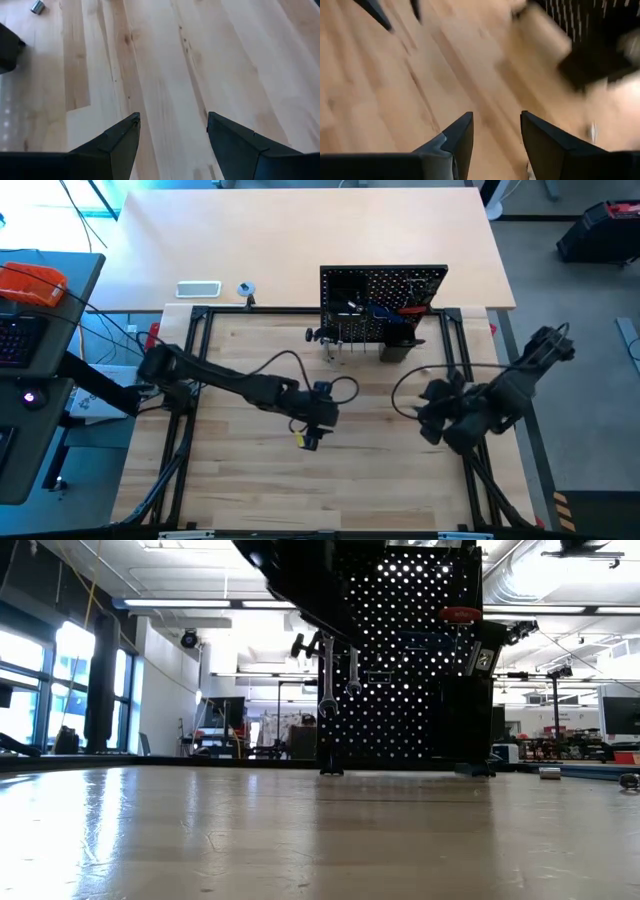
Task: Hang tools onto peg board
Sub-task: Hang the silver socket onto the pegboard
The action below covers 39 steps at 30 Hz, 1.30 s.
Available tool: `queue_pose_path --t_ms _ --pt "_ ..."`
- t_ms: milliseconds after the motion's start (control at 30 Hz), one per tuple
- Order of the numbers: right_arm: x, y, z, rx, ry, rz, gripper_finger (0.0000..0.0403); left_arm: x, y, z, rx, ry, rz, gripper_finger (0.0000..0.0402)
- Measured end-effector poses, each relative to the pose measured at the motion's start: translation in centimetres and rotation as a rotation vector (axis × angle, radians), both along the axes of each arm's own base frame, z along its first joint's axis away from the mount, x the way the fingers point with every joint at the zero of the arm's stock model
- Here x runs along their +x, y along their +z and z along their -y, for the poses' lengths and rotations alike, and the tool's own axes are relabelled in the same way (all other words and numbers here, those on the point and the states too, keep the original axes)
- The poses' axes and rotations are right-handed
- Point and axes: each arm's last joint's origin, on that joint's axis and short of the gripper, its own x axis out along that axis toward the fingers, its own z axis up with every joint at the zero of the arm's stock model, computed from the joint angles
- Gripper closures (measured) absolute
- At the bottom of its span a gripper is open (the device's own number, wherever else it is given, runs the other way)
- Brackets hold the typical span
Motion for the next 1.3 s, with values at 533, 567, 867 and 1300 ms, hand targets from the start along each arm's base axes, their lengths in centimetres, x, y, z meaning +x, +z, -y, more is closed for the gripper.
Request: queue_pose_path --t_ms 533,567,867,1300 --pt "-2.6 -14.7 1.1 0.166 -0.379 -0.332 0.0245 1.5 -0.3 -2.8 -0.109 -0.008 0.059 0.0224" --pt "-2.6 -15.3 1.2 0.176 -0.394 -0.33 0.0245 1.5 -0.3 -3.0 -0.121 -0.01 0.059 0.0224" --pt "-2.2 -17.9 3.1 0.176 -0.47 -0.3 0.022 1.6 -0.3 -3.3 -0.135 -0.014 0.062 0.0224" --pt "-0.8 -17.9 5.1 0.208 -0.598 -0.264 0.0196 1.6 -0.3 -3.2 -0.136 -0.019 0.061 0.0224"
